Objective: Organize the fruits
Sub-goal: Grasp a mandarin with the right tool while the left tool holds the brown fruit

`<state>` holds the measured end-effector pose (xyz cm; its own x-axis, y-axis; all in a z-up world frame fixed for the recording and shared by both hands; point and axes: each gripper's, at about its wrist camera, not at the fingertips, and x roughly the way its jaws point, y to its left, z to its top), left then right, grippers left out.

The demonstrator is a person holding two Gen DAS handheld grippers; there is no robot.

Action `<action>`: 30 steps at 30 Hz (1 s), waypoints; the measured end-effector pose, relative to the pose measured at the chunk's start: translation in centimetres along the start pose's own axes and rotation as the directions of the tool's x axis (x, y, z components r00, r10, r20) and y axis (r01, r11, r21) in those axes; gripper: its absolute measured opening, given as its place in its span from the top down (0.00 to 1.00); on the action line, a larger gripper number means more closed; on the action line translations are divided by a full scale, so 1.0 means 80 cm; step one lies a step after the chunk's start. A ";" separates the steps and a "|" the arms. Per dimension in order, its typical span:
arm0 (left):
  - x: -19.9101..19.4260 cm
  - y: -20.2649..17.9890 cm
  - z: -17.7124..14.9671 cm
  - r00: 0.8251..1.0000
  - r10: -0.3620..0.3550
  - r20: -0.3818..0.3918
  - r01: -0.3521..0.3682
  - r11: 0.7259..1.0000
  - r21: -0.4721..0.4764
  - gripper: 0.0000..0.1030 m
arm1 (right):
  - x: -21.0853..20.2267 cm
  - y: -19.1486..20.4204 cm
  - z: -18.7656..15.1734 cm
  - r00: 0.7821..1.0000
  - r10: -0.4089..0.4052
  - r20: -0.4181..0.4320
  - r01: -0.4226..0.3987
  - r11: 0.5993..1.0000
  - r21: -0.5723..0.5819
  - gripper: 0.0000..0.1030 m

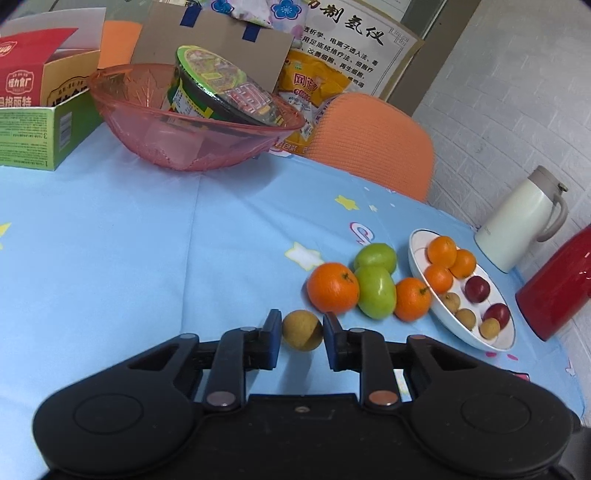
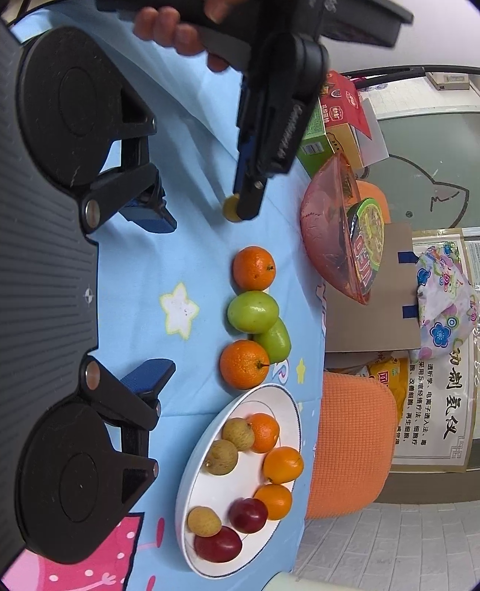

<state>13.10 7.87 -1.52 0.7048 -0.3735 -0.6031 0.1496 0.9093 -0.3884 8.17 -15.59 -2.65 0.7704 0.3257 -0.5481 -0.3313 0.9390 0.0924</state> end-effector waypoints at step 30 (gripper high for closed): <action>-0.085 0.057 -0.042 0.991 -0.022 0.129 0.030 0.998 -0.063 0.27 | 0.094 0.060 0.067 0.997 -0.075 0.012 0.075 0.997 -0.008 0.15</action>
<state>6.63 13.95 -1.52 0.7852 -0.3661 -0.4994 0.1267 0.8844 -0.4491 15.31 -8.07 -1.89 0.7996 0.2561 -0.5432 -0.2769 0.9598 0.0450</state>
